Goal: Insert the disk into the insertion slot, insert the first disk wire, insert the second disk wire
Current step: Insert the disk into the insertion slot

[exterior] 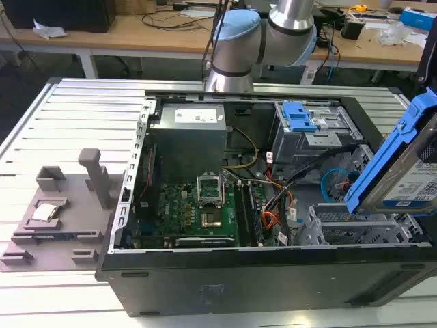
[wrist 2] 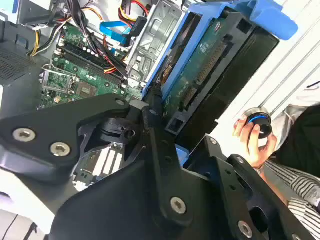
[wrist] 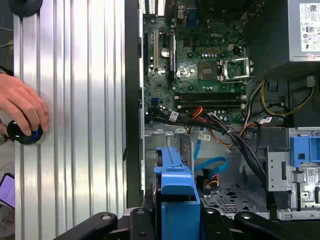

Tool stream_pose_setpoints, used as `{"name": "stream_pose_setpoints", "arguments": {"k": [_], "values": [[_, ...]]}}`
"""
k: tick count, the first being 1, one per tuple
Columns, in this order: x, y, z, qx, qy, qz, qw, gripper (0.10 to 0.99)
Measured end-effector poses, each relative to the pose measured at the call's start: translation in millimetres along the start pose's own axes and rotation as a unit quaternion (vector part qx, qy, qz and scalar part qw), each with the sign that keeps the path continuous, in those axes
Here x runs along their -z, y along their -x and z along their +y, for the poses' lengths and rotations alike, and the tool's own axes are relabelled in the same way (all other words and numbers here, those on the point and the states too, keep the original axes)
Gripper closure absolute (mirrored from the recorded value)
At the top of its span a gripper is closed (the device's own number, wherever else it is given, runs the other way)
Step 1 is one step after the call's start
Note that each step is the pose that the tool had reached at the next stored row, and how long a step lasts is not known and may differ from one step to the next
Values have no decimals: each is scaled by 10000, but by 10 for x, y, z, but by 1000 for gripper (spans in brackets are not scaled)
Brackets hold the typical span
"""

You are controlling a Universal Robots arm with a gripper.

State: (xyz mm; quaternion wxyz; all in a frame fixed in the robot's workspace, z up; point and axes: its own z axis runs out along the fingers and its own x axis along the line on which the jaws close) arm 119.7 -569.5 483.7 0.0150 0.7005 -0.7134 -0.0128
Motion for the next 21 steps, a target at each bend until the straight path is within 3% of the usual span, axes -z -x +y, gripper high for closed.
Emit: {"name": "stream_pose_setpoints", "arguments": {"k": [4,8,17,21], "values": [[-52,0,2,0,0,0,10000,725],[-158,7,20,1,0,0,10000,725],[-392,176,94,6,1,-38,10000,725],[-458,189,98,6,1,-38,10000,725]]}}
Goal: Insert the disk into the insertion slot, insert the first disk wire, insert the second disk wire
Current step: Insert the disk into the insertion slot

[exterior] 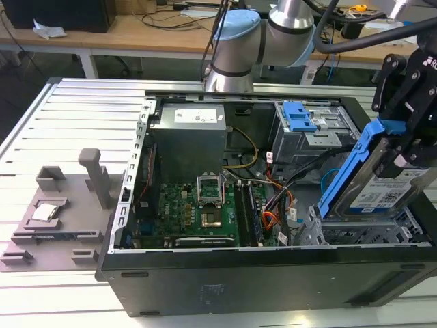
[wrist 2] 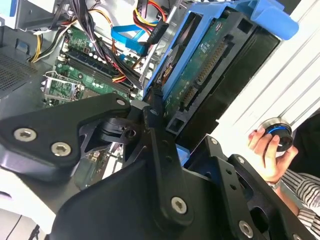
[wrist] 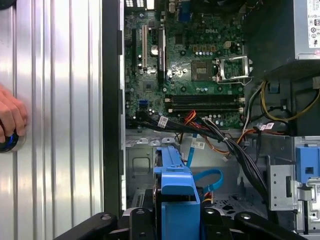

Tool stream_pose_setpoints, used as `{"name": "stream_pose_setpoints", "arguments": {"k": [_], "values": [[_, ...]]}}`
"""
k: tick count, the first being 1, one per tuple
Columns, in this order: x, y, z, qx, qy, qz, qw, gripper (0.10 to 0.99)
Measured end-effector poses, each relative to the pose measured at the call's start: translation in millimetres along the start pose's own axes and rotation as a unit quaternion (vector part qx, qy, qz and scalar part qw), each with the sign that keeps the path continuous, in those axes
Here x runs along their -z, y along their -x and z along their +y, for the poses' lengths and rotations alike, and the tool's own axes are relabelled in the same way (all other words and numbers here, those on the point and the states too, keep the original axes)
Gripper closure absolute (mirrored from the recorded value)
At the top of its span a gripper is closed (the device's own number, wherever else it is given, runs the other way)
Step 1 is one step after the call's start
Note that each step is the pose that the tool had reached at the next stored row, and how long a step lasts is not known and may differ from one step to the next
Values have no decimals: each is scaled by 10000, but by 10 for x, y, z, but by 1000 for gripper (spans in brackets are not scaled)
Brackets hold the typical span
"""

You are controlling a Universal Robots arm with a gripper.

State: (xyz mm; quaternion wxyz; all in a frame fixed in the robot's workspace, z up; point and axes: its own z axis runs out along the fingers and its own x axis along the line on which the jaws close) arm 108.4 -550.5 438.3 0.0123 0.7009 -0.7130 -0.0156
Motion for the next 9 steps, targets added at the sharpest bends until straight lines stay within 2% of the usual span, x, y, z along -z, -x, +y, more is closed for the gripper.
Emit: {"name": "stream_pose_setpoints", "arguments": {"k": [9], "values": [[-143,4,-5,26,0,2,10000,725]]}}
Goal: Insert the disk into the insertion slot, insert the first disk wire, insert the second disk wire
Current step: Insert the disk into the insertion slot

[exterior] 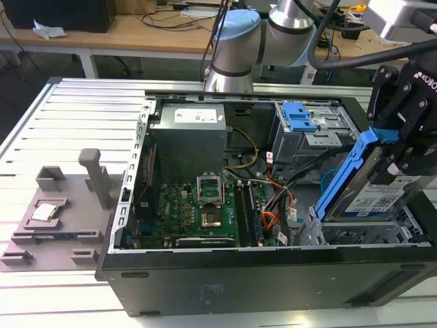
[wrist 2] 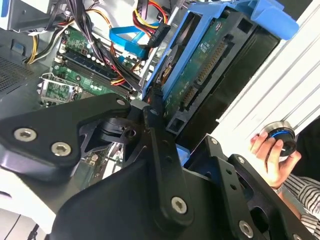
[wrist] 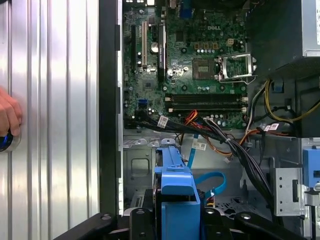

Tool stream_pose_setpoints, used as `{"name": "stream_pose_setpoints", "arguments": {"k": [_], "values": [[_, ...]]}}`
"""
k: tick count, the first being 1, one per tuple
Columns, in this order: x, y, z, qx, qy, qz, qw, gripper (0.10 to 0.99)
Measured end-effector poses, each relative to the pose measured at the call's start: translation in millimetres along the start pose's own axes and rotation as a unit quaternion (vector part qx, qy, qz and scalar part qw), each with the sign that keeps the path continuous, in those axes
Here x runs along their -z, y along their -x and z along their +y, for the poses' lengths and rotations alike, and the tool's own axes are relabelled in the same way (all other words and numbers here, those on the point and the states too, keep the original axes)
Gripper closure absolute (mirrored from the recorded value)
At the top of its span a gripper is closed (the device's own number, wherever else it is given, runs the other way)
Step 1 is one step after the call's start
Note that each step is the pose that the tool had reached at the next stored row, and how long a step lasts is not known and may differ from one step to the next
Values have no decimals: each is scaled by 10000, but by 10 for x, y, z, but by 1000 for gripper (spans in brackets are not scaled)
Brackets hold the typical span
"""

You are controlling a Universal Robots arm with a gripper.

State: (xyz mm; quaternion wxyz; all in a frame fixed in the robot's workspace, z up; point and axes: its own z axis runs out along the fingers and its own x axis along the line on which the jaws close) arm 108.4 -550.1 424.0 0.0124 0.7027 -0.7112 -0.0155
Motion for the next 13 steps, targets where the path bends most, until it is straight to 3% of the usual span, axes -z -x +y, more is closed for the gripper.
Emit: {"name": "stream_pose_setpoints", "arguments": {"k": [13], "values": [[-184,-1,-7,0,0,-1,10000,725]]}}
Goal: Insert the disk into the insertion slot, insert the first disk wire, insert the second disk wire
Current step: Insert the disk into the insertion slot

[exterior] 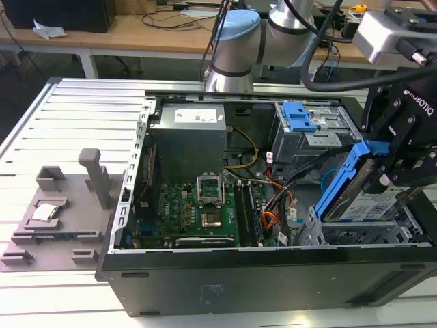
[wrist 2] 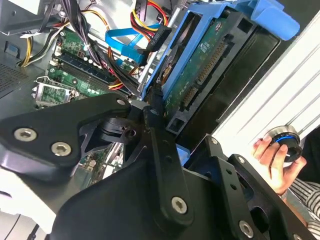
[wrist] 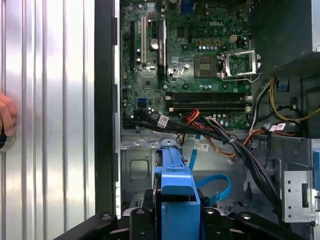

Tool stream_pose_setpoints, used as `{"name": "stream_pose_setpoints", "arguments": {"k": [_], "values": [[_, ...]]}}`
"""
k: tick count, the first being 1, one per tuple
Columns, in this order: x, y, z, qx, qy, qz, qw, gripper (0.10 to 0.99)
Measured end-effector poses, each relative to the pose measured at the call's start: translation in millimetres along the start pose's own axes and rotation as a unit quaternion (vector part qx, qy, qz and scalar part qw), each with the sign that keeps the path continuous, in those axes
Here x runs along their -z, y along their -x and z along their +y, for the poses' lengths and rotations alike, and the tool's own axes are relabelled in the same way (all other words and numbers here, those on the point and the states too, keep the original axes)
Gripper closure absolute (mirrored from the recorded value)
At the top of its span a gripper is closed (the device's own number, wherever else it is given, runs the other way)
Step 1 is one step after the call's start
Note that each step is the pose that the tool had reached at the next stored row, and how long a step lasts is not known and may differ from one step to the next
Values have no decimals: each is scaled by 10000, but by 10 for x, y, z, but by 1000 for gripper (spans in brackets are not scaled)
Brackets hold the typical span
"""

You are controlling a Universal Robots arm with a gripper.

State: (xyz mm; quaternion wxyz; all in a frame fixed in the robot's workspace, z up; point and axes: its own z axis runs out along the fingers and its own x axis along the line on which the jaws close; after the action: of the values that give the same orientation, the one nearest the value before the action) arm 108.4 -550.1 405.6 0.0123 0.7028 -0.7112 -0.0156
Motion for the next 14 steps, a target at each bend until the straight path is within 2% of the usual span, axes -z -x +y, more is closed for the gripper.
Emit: {"name": "stream_pose_setpoints", "arguments": {"k": [2,14], "values": [[-60,0,-2,0,0,0,10000,725],[-230,-1,-9,0,0,1,10000,725]]}}
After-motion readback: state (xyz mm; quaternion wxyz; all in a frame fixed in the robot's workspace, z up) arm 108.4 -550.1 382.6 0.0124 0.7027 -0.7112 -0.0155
